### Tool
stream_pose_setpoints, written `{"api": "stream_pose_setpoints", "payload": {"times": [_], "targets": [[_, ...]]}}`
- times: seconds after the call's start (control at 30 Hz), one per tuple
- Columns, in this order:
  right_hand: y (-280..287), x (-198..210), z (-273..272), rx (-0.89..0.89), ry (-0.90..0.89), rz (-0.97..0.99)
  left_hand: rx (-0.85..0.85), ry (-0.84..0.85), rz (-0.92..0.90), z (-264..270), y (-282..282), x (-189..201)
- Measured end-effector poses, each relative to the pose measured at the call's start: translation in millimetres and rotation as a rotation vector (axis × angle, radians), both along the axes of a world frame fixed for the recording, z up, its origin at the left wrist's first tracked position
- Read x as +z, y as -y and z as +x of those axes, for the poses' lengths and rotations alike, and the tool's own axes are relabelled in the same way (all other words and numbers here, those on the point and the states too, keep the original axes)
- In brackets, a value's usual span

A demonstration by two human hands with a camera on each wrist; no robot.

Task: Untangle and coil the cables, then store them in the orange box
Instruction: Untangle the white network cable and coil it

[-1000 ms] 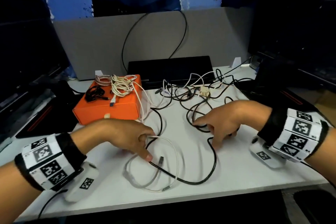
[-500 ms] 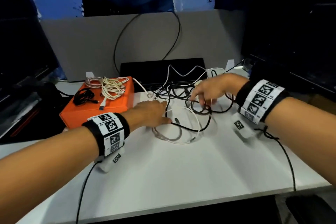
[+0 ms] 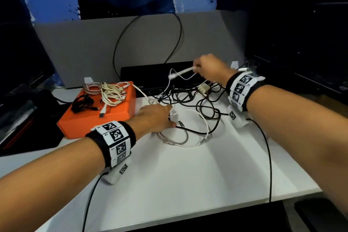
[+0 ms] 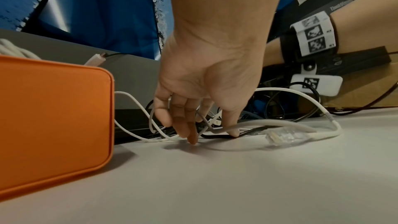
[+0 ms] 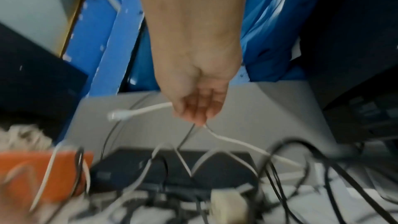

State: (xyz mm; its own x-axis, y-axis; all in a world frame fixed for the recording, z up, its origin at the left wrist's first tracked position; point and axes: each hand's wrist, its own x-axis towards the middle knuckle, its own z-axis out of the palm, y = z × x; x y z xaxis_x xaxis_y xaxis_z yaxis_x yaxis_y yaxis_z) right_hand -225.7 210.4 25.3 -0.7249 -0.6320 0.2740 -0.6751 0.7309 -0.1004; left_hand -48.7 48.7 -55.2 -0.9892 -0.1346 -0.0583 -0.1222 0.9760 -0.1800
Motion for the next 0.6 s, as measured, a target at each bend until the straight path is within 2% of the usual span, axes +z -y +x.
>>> {"api": "stream_pose_setpoints", "payload": {"times": [0.13, 0.2, 0.23, 0.27, 0.4, 0.5, 0.57, 0.6], "targets": [[-4.8, 88.1, 8.6, 0.036, -0.240, -0.529, -0.007, 0.036, 0.079, -0.5, 5.4, 1.2], [-8.9, 125.0, 22.5, 0.112, -0.271, -0.678, -0.022, 0.037, 0.118, 0.6, 7.9, 5.4], [-10.2, 138.2, 30.2, 0.170, -0.247, -0.691, -0.025, 0.024, 0.142, 1.0, 8.8, 9.9], [-10.9, 147.2, 37.5, 0.227, -0.193, -0.645, -0.033, 0.001, 0.160, 1.6, 9.8, 15.7], [-10.8, 153.5, 85.7, 0.375, 0.003, -0.212, -0.065, -0.180, 0.319, 2.2, 11.0, 44.5], [-3.6, 137.3, 125.8, 0.492, 0.151, -0.080, -0.086, -0.365, 0.665, 7.2, 3.5, 69.4], [2.0, 121.4, 151.1, 0.569, 0.175, 0.004, -0.208, -0.509, 0.912, 14.4, -2.5, 81.5], [3.7, 114.1, 160.8, 0.604, 0.139, 0.054, -0.279, -0.562, 0.943, 18.3, -2.6, 84.6]]}}
